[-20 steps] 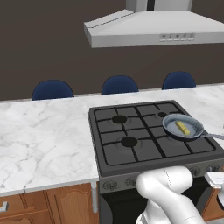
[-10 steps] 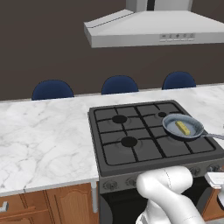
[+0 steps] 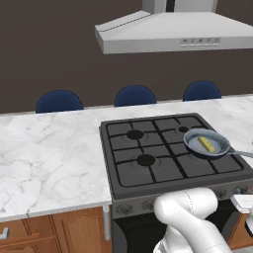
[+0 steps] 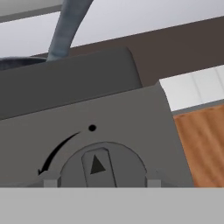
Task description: Pick up the butter stick and place it in the pan. Then turn on the burner for the pan.
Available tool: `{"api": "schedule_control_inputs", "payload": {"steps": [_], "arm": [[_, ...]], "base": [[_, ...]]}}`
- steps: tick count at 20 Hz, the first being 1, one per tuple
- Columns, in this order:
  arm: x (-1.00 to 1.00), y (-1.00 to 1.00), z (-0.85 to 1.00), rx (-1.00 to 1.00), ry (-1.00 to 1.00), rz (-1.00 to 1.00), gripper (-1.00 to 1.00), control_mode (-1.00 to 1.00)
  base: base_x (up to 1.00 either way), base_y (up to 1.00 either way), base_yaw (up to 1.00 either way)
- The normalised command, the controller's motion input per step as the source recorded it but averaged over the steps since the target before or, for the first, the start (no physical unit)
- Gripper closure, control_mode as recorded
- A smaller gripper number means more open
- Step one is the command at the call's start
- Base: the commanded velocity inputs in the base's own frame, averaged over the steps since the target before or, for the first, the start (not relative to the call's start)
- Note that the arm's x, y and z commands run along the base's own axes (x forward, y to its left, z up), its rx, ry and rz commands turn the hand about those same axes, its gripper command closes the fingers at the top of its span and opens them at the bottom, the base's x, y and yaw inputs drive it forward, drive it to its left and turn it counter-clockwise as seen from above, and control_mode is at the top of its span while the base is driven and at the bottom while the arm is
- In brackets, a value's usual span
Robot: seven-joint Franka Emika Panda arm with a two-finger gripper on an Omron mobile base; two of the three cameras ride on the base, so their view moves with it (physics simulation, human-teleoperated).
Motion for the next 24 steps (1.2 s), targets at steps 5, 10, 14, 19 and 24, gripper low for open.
{"api": "schedule_control_inputs", "payload": {"steps": [5,10,14,19,24], "arm": [[0.01,0.0,0.0,-0.01,0.0,0.0,1.0,-1.0],[0.03,0.0,0.0,-0.05,0.0,0.02,1.0,-1.0],[0.02,0.0,0.0,-0.08,0.0,0.04,1.0,-1.0],[0.0,0.0,0.0,-0.12,0.0,0.05,1.0,-1.0],[0.0,0.0,0.0,-0.12,0.0,0.02,1.0,-1.0]], "base": [[0.0,0.0,0.0],[0.0,0.0,0.0],[0.0,0.0,0.0],[0.0,0.0,0.0],[0.0,0.0,0.0]]}}
